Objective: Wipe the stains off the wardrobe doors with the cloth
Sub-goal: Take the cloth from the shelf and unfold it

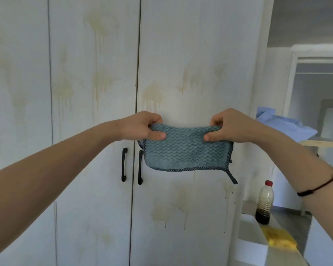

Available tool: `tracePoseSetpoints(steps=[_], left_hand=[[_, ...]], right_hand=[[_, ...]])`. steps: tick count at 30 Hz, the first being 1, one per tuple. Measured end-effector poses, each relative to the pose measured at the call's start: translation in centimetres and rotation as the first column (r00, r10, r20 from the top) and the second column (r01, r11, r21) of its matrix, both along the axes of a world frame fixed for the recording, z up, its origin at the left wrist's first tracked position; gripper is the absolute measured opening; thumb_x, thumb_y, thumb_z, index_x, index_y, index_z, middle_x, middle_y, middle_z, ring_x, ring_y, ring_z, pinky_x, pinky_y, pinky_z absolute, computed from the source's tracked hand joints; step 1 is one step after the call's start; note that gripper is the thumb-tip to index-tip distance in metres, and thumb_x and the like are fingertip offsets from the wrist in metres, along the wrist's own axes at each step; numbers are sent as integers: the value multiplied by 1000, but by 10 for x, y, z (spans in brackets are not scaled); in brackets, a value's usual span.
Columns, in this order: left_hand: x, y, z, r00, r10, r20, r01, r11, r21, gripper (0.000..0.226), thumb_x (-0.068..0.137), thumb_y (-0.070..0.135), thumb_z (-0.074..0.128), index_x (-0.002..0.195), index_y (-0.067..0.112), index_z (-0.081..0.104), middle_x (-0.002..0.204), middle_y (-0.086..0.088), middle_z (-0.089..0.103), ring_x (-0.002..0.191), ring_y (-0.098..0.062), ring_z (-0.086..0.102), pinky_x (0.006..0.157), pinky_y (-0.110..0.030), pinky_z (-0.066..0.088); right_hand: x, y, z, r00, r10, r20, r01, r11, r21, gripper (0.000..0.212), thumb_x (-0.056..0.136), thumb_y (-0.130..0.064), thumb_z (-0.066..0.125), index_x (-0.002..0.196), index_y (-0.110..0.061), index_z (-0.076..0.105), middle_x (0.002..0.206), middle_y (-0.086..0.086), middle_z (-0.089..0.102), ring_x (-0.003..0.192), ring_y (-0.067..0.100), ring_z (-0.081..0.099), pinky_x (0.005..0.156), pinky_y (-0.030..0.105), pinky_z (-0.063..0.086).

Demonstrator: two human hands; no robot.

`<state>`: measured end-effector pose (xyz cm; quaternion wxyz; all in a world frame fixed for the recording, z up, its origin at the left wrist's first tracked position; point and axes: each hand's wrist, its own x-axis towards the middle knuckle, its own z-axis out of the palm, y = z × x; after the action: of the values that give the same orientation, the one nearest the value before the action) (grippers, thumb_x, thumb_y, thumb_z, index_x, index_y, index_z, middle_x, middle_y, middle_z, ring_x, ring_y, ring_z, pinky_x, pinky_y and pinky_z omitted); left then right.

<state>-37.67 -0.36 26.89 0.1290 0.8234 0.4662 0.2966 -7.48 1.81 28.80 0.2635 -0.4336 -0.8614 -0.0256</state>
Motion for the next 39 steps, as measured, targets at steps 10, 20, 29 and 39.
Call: tracePoseSetpoints(steps=[10,20,29,39], left_hand=[[-34,1,-5,990,-76,121,86,993,-85,19,80,25,78,93,11,79,91,-4,77,85,-13,73,80,-28,58],[-35,12,-26,998,17,-59,-31,972,-235,18,91,23,73,91,5,76,91,-7,75,87,-24,74,71,-30,61],[-6,2,-27,966,-39,257,123,940,-318,24,94,20,69,102,-2,73,95,-15,76,88,-25,75,79,-36,62],[-23,-3,-24,947,-198,253,273,912,-306,34,99,35,59,115,7,69,107,-6,75,101,-17,72,82,-32,58]], right_hand=[[-1,-22,-26,843,30,-537,-282,875,-394,32,76,-34,78,86,-7,64,74,0,60,74,11,59,73,27,53],[-25,-25,-67,825,-164,-541,-158,852,-500,20,90,-20,75,99,-9,61,86,7,66,74,14,62,60,27,53],[-108,-60,-46,760,-75,-645,-277,860,-428,21,94,-21,69,106,-4,68,85,10,74,78,24,75,73,37,62],[-137,-46,-50,874,-64,-482,-94,950,-296,28,90,-20,74,113,-11,60,72,7,75,65,21,74,57,28,59]])
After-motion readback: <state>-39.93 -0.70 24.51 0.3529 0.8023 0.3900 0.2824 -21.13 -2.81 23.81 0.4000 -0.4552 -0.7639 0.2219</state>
